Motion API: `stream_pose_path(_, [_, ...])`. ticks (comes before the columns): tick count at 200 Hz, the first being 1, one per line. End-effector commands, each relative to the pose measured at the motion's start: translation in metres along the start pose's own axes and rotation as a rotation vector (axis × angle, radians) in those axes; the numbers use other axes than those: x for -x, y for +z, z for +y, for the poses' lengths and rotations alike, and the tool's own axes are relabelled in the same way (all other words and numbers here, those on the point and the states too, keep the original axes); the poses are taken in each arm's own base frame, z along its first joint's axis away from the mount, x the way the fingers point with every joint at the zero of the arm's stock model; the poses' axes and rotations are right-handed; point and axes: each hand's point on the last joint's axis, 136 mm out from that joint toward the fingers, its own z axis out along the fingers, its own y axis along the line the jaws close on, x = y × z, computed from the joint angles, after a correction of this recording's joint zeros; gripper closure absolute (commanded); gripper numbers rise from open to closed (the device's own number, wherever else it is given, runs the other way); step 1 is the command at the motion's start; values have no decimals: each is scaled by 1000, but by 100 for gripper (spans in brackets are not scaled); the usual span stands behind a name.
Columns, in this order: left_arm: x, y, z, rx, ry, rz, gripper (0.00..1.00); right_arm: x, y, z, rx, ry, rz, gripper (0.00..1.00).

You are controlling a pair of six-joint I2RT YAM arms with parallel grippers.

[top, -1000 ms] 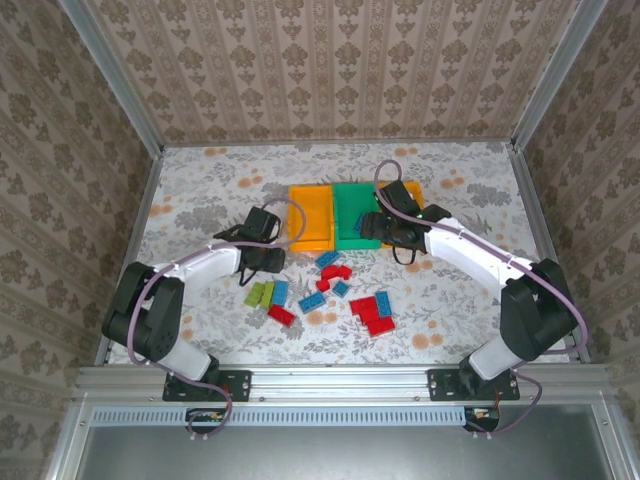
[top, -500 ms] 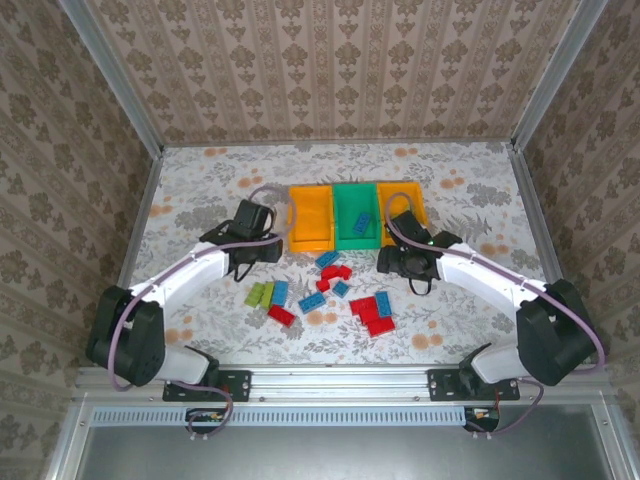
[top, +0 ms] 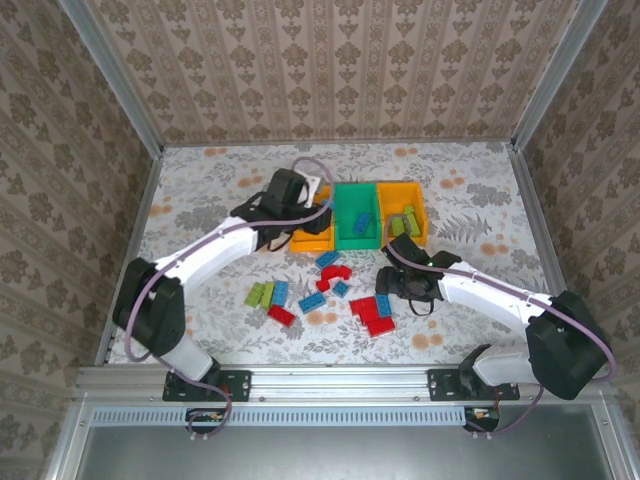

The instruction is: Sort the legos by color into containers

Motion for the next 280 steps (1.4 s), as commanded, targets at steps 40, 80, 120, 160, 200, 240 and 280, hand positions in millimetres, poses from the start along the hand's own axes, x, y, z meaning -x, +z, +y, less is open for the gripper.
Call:
stream_pose_path(40, [10,49,-33,-145,22,87,66,-11,11,27,58,-12,44,24])
stream_pose_path(80, [-1,72,-26,-127,-38,155,65,-22,24,26,27,-32,93,26])
stream_pose_path(120, [-8,81,-24,-125,-72,177,62,-23,22,26,27,-45,97,29])
stream_pose_path(160, [-11,81,-21,-112,-78,186,50,-30,28,17,-13,-57,121,36])
stream_pose_path(200, [-9,74,-15,-81,-64,171,35,-32,29,6,-68,-55,129,43])
stream_pose_path(240, [-15,72,-8,-70,-75,183,33,-27,26,-1,-97,-42,104,41])
stream_pose_path(280, [-21,71,-4,-63,-90,192,33,-23,26,-17,-137,0,94,41])
